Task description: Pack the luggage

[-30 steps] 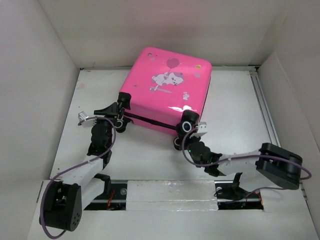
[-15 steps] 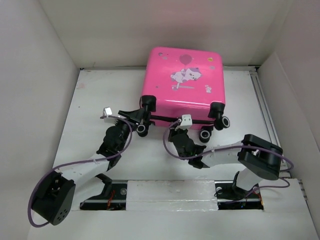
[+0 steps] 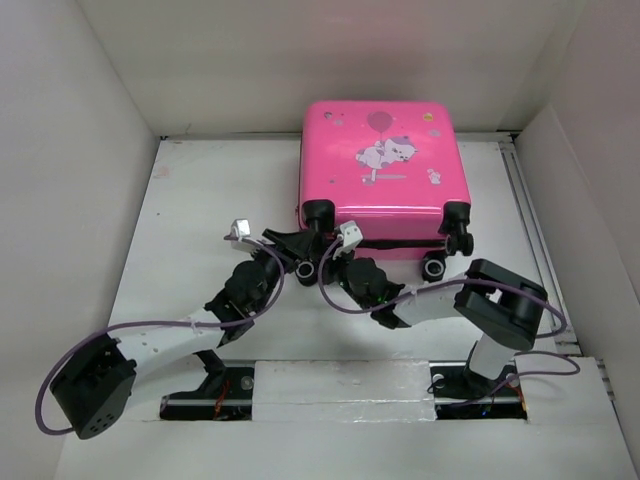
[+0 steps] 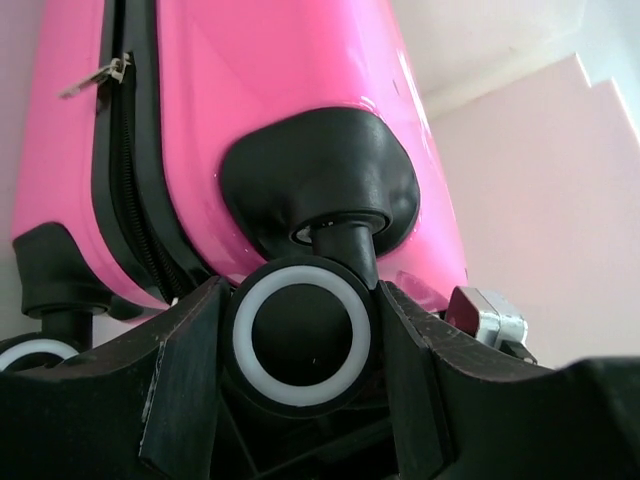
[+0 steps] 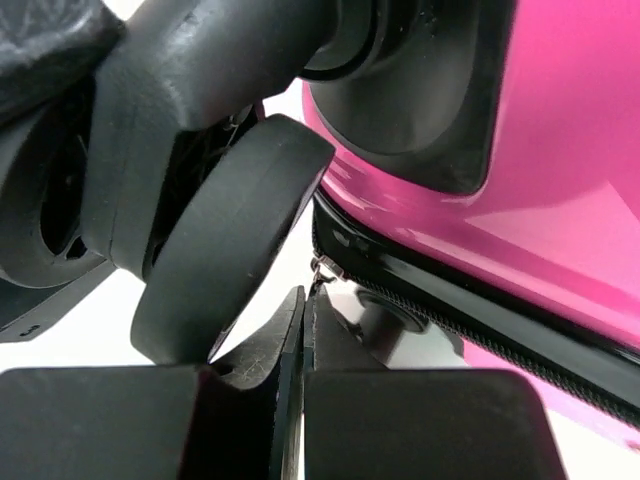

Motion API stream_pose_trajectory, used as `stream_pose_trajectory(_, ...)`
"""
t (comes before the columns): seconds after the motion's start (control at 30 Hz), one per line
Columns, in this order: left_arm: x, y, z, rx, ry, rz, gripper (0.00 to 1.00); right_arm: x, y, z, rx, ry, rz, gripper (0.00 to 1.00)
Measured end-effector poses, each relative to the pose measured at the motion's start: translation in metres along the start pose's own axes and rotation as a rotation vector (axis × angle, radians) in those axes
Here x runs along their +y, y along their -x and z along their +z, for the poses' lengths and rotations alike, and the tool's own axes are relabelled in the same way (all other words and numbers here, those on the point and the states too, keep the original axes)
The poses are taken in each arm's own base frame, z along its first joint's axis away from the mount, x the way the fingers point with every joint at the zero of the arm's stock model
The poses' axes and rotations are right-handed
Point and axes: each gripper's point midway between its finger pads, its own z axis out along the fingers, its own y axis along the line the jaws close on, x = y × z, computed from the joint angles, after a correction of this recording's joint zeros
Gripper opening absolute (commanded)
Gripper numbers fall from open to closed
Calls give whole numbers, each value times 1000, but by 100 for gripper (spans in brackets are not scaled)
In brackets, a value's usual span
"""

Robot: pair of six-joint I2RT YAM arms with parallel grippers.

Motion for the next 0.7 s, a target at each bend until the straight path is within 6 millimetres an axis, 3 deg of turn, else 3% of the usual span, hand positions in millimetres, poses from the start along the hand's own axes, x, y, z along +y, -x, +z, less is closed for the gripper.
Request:
stream_pose_trajectory(0.13,-1,-3,-3,-7,16,19,3,1,1,-4,-26,77,56,0)
stream_pose_trajectory(0.17,-3,-5,-5,7,17,28,12,0,1,-10,-28,91,71,0)
stream_pose_trajectory(0.2,-6,-10,-9,37,15,41,40,-3,-2,-17,-20,105,91,0)
stream_pose_trajectory(0.23,-9,-16,-13,69,14,58,51,-4,-4,-25,-10,124,113,0)
stream_pose_trajectory(0.3,-14,-26,-21,136,6,94,61,-6,-3,-43,7,168,152,0)
stream_pose_trajectory(0.37,-22,-29,-27,172,-7,121,63,-7,-2,-58,25,202,176,0)
stream_pose_trajectory(0.47,-42,-21,-29,171,-31,159,76,-10,-1,-73,60,235,196,0)
stream_pose_trajectory(0.57,-60,-16,-24,182,-37,213,78,-16,1,-86,97,238,201,0)
stream_pose_trajectory(0.7,-72,-32,-11,276,-39,306,71,-30,8,-102,136,230,206,0)
